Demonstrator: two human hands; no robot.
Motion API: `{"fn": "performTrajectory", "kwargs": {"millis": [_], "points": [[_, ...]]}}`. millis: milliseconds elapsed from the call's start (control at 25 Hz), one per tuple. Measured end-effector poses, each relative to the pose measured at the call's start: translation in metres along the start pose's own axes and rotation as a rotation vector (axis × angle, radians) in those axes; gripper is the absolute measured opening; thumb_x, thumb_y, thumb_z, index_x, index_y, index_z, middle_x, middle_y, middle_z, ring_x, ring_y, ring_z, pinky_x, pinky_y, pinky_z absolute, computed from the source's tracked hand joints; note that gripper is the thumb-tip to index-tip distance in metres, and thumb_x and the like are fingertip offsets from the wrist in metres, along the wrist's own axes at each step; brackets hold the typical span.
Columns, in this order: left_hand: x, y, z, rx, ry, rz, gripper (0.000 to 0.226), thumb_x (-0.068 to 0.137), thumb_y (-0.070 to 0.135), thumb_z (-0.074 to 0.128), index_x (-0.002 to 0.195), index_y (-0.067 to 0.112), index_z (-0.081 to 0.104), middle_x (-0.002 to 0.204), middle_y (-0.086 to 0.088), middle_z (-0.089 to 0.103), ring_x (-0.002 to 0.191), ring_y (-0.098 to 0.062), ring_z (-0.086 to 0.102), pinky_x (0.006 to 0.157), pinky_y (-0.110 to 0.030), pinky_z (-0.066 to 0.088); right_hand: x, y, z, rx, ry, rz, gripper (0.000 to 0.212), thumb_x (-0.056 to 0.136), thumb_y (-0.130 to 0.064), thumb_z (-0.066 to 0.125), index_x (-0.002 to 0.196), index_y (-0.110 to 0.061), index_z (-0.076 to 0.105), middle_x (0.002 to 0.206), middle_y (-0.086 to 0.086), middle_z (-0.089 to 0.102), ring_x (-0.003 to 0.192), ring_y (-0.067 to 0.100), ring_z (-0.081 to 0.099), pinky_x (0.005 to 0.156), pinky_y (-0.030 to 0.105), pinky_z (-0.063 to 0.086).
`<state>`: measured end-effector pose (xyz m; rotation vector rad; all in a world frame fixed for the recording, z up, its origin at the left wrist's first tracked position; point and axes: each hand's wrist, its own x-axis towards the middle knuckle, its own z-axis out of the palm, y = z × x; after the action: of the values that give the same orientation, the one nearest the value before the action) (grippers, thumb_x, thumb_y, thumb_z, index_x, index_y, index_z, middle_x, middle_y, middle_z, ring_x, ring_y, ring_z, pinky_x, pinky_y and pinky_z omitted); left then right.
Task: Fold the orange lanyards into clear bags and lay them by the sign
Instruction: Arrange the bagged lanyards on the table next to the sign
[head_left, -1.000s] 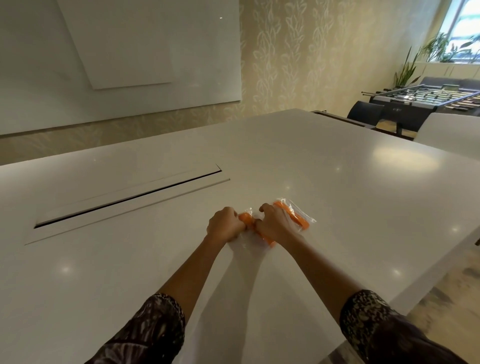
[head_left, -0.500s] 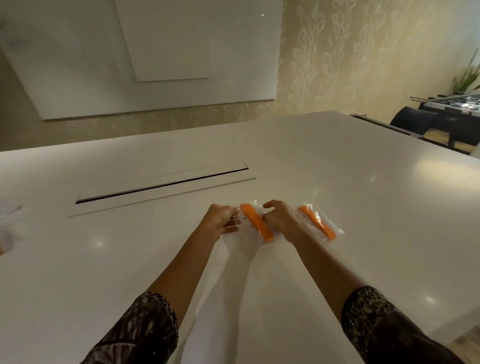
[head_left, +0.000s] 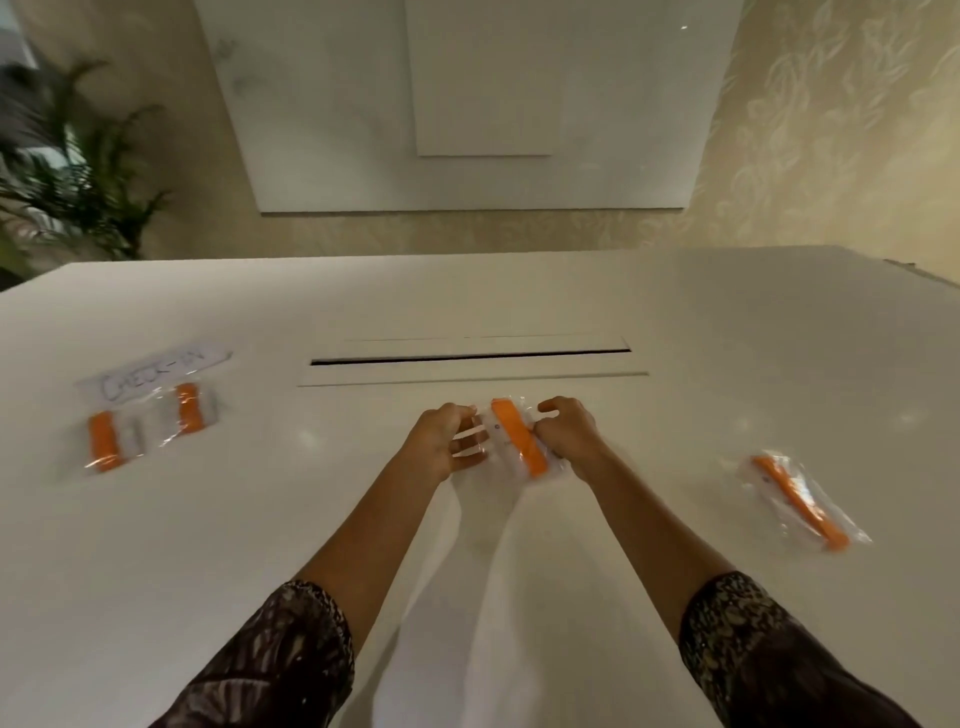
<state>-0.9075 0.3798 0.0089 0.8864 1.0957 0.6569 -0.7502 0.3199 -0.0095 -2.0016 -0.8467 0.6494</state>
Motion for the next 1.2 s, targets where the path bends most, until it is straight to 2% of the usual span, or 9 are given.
{"fn": "performTrajectory", "kwargs": {"millis": [120,240,440,640,760,920,1040,1120,1200], "points": [[0.006,0.018,-0.053,-0.035,0.030,0.002,0.011,0.091,0.012,0.056,0.097,0.007,0.063,0.102,-0.013,0.068,0.099,-0.030,0.065,0.079,-0.046,0.058,0.004,-0.030,0.050,0.009,-0.053,-0.013,0.041,0.082,-0.012,0.061,0.122,-0.018,0.058,0.125,0.007,0.058,0.105,0.027,0.061,0.092,0.041,0.053],[0.015,0.039,-0.107,-0.054,0.071,0.021,0.010,0.093,0.012,0.054,0.096,0.008,0.062,0.099,-0.012,0.068,0.095,-0.028,0.066,0.076,-0.043,0.058,0.006,-0.062,0.103,0.009,-0.106,-0.020,0.041,0.082,-0.014,0.063,0.122,-0.019,0.057,0.124,0.008,0.059,0.105,0.027,0.061,0.093,0.042,0.053],[0.031,0.064,-0.188,-0.066,0.129,0.049,0.018,0.093,0.012,0.054,0.109,0.004,0.059,0.105,-0.017,0.067,0.096,-0.029,0.066,0.083,-0.044,0.056,0.008,-0.109,0.185,0.020,-0.171,-0.032,0.043,0.081,-0.014,0.063,0.123,-0.019,0.056,0.122,0.009,0.060,0.105,0.028,0.061,0.090,0.043,0.054],[0.043,0.085,-0.253,-0.069,0.182,0.077,0.009,0.093,0.011,0.054,0.099,0.006,0.059,0.102,-0.017,0.064,0.095,-0.029,0.063,0.090,-0.042,0.054,0.010,-0.145,0.252,0.031,-0.220,-0.058,0.041,0.082,-0.019,0.063,0.122,-0.017,0.058,0.120,0.009,0.061,0.105,0.027,0.061,0.090,0.044,0.054],[0.051,0.096,-0.278,-0.047,0.195,0.110,0.007,0.093,0.011,0.054,0.092,0.006,0.059,0.098,-0.015,0.060,0.092,-0.029,0.061,0.089,-0.042,0.052,0.013,-0.164,0.279,0.027,-0.236,-0.070,0.040,0.082,-0.018,0.063,0.122,-0.014,0.059,0.118,0.011,0.063,0.104,0.029,0.062,0.091,0.045,0.054],[0.060,0.111,-0.299,-0.050,0.207,0.113,0.007,0.093,0.010,0.052,0.089,0.008,0.058,0.093,-0.012,0.055,0.089,-0.026,0.058,0.089,-0.040,0.052,0.018,-0.188,0.301,0.056,-0.250,-0.071,0.038,0.081,-0.011,0.061,0.116,0.003,0.059,0.111,0.023,0.064,0.103,0.038,0.063,0.089,0.049,0.054],[0.068,0.123,-0.311,-0.086,0.207,0.108,0.004,0.091,0.009,0.053,0.092,0.005,0.056,0.091,-0.012,0.051,0.084,-0.025,0.055,0.088,-0.039,0.051,0.024,-0.205,0.312,0.040,-0.276,-0.108,0.037,0.082,-0.008,0.059,0.117,0.004,0.059,0.110,0.023,0.065,0.103,0.038,0.063,0.088,0.049,0.053],[0.075,0.129,-0.315,-0.099,0.220,0.109,0.010,0.090,0.009,0.054,0.099,0.005,0.054,0.093,-0.012,0.049,0.087,-0.025,0.053,0.089,-0.039,0.050,0.030,-0.214,0.319,0.019,-0.283,-0.137,0.038,0.081,-0.006,0.057,0.118,0.007,0.058,0.114,0.026,0.063,0.105,0.040,0.061,0.090,0.052,0.053],[0.079,0.135,-0.316,-0.112,0.236,0.104,0.014,0.089,0.011,0.055,0.103,0.007,0.054,0.092,-0.010,0.050,0.090,-0.024,0.052,0.088,-0.037,0.050,0.035,-0.222,0.325,0.001,-0.288,-0.153,0.038,0.082,-0.005,0.054,0.120,0.002,0.059,0.117,0.022,0.063,0.107,0.037,0.061,0.092,0.049,0.053]]}}
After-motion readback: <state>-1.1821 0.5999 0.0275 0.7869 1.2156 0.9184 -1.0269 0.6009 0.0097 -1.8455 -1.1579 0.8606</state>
